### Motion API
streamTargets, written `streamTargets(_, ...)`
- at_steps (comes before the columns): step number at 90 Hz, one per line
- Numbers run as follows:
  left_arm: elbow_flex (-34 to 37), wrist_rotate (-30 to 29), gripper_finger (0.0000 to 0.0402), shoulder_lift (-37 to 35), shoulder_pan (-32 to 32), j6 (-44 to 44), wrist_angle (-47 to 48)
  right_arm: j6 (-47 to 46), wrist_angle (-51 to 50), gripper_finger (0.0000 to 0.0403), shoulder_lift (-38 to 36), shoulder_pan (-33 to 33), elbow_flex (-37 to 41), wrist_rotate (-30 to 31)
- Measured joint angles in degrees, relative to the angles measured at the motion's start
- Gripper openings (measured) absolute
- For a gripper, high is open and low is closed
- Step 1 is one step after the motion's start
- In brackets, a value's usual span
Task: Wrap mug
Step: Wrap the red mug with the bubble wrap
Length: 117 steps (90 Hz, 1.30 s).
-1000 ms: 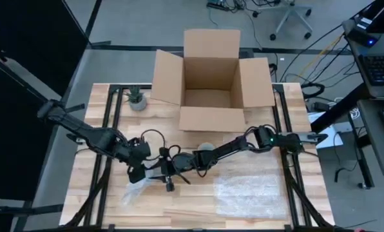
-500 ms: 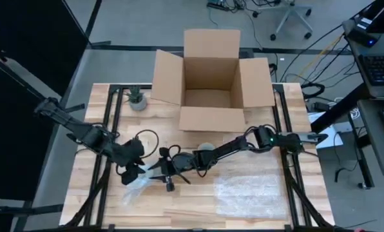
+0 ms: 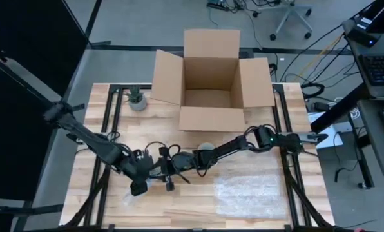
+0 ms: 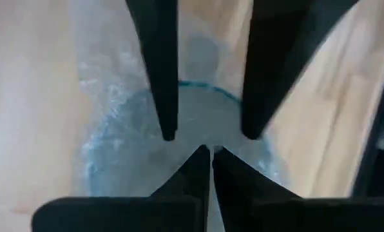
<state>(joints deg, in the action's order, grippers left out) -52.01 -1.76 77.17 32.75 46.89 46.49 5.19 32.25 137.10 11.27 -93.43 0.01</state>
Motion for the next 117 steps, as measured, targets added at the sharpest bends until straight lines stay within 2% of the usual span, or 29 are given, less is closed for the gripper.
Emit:
streamTargets(26,-0.1,0.0,0.0,8.7,-0.8,-2.5,-2.0,-0.7,-0.3,0.0157,0.0,0.0,0.1,0.2)
streamTargets(36,-0.2,0.0,0.0,9.6,-0.8,-3.3,-1.4,-1.0,-0.4,0.0157,-0.1,0.0,0.1,0.4)
streamTargets(50,-1.6,0.3,0.0,6.5,-0.9,-2.7,2.3,-0.7,-0.2,0.0157,0.0,-0.1,0.0,0.4)
streamTargets(60,-3.8,-2.1,0.0,2.2,-0.9,-2.6,4.7,0.0,-0.2,0.0157,0.0,-0.1,0.0,0.2)
streamTargets(73,-4.0,-4.1,0.0,-2.9,-0.9,-2.6,5.9,0.0,-0.1,0.0157,0.0,-0.1,0.0,0.2)
streamTargets(91,-4.0,-4.4,0.0,-9.9,-0.3,1.1,12.7,0.0,-0.2,0.0157,0.0,-0.1,0.0,0.2)
streamTargets(103,-4.0,0.4,0.0,-14.0,2.9,4.8,19.8,-0.1,-0.2,0.0157,0.0,-0.1,0.0,0.2)
streamTargets(112,-3.8,8.7,0.0,-15.1,6.5,12.7,25.6,-0.1,-0.1,0.0157,0.0,-0.1,0.0,0.1)
streamTargets(117,-2.8,10.3,0.0,-15.0,9.2,16.0,26.1,0.0,-0.1,0.0157,0.0,-0.1,0.0,0.2)
